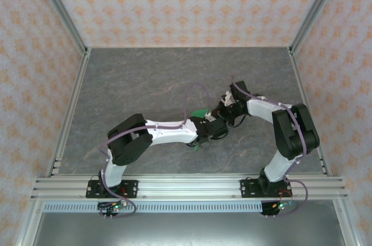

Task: Fold a paper plane with a square sheet of paper (fold left side to right side)
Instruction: Fold the wing for the fifth time at the center of the table.

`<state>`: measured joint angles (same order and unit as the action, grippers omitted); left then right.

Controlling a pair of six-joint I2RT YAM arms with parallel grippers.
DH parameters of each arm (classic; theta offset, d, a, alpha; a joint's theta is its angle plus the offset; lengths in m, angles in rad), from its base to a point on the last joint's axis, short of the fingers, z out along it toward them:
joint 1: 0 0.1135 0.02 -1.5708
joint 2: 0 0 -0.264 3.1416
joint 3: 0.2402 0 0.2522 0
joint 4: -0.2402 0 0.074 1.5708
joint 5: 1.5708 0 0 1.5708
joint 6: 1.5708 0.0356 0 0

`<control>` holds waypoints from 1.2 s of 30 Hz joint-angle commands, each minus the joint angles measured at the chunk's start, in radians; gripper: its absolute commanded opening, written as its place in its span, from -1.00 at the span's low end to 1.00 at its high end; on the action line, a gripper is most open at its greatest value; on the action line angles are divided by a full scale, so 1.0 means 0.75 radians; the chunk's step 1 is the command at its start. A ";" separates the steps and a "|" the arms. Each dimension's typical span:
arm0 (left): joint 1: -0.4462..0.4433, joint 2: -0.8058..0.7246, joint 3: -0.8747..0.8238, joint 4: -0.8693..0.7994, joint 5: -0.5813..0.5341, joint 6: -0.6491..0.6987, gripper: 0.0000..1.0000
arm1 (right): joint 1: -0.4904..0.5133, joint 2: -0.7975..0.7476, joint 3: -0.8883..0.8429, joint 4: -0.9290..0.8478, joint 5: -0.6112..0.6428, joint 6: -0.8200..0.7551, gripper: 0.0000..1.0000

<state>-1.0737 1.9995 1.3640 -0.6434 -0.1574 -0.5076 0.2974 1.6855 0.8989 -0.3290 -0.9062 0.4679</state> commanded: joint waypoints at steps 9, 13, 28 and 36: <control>-0.010 0.046 0.055 -0.027 0.022 -0.010 -0.66 | 0.008 0.005 0.037 -0.024 0.045 -0.010 -1.00; -0.010 0.052 0.053 -0.016 0.042 -0.013 -0.69 | 0.007 0.006 0.035 -0.007 0.044 0.002 -1.00; 0.081 -0.109 -0.204 0.322 0.258 -0.110 -0.73 | -0.208 -0.434 -0.070 0.016 0.212 -0.026 -0.27; 0.192 -0.237 -0.493 0.773 0.519 -0.250 -0.73 | -0.219 -0.494 -0.184 0.006 0.173 -0.092 -0.15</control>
<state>-0.9524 1.8439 1.0576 -0.2260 0.1368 -0.6277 0.1303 1.3117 0.8024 -0.3069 -0.7738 0.4335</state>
